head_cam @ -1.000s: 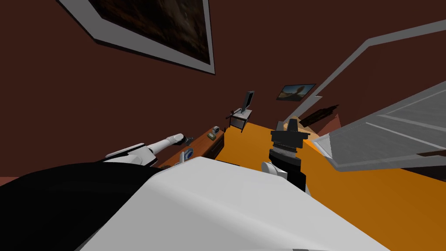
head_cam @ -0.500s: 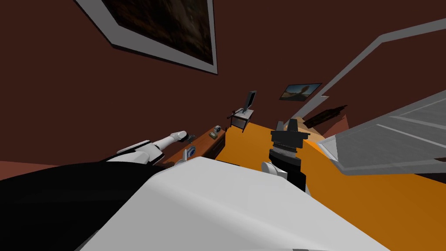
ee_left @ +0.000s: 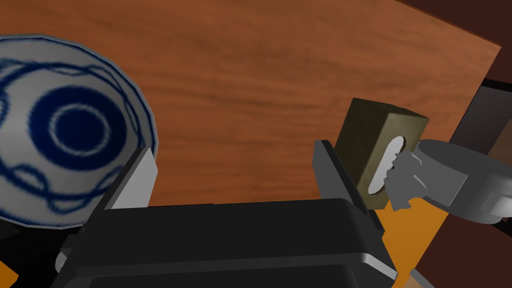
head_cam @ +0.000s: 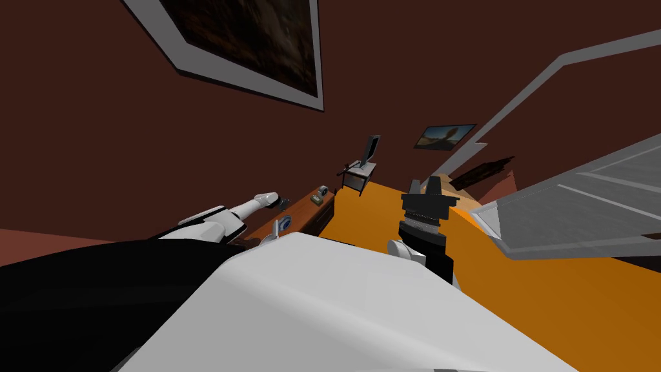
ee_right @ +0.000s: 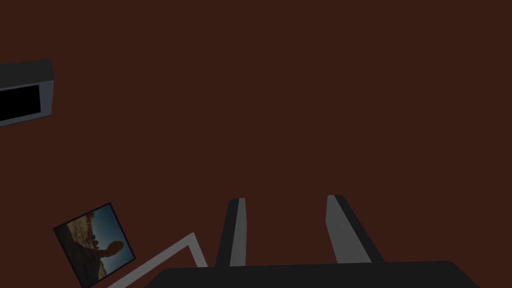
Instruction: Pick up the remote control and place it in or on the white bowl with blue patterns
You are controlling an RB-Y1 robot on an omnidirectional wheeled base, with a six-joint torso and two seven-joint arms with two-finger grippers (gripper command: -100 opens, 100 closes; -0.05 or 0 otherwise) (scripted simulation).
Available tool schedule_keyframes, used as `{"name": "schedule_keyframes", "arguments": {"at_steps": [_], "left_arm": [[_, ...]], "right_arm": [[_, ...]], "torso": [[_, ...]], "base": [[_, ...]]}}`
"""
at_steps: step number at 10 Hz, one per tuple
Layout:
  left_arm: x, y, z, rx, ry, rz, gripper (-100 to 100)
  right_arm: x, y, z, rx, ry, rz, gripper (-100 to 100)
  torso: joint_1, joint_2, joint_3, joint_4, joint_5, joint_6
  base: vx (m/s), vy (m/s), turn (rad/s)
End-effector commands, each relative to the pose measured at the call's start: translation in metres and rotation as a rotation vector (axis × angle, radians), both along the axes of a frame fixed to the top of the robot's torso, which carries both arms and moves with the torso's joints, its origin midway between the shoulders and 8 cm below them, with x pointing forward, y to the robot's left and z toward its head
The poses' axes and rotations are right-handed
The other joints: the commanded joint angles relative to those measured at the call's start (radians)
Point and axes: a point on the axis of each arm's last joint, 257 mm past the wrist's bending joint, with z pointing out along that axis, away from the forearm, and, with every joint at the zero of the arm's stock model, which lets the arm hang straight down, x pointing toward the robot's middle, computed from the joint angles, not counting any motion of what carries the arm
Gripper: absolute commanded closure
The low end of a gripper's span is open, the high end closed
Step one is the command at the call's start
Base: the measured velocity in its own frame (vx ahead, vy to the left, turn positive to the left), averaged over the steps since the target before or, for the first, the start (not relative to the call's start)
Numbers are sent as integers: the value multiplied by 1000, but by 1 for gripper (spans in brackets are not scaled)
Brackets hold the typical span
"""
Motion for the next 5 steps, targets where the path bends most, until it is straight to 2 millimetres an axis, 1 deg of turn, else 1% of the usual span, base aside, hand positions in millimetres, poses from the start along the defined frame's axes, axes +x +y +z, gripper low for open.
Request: {"name": "schedule_keyframes", "arguments": {"at_steps": [1,5], "left_arm": [[0,0,0,0,0,0,0],[0,0,0,0,0,0,0]], "right_arm": [[0,0,0,0,0,0,0],[0,0,0,0,0,0,0]], "torso": [[0,0,0,0,0,0],[0,0,0,0,0,0]], "base": [[0,0,0],[0,0,0]]}}
